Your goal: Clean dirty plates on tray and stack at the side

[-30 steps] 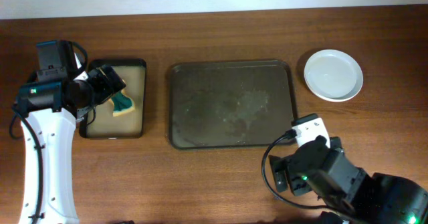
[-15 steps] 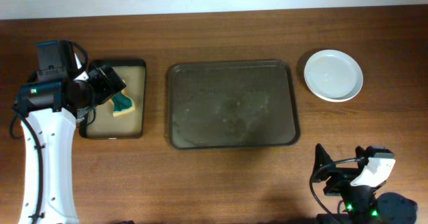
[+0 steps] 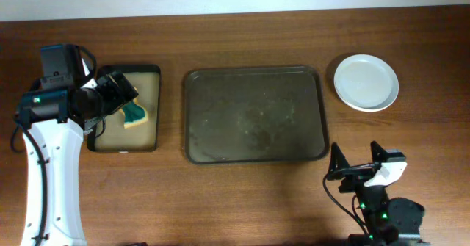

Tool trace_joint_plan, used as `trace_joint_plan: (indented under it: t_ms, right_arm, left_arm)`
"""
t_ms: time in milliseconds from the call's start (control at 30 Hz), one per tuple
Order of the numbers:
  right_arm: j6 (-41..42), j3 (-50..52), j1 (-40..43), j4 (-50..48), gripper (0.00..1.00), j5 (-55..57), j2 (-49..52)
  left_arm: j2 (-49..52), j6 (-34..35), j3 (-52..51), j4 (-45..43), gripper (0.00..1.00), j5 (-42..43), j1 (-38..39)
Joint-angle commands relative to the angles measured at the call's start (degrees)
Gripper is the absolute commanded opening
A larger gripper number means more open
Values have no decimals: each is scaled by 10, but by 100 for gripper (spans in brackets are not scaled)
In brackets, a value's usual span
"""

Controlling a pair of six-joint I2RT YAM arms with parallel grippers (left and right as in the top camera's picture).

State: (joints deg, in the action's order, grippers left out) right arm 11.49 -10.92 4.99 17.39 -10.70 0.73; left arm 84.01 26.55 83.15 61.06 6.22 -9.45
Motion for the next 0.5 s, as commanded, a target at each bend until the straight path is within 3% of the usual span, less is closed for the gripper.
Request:
trace_joint_plan:
  t_ms: [0, 100, 300, 467]
  right_arm:
    - [-5, 50, -2, -58, 98, 0, -5]
    - [-6, 106, -2, -140, 98, 0, -5]
    - [-6, 106, -38, -128, 98, 112, -5]
    - [-42, 106, -42, -127, 99, 114, -5]
  left_arm:
    - [1, -5, 1, -1, 100, 4, -2]
    - [1, -5, 1, -1, 100, 4, -2]
    - [1, -5, 1, -1, 99, 4, -2]
    - [1, -5, 1, -1, 99, 4, -2]
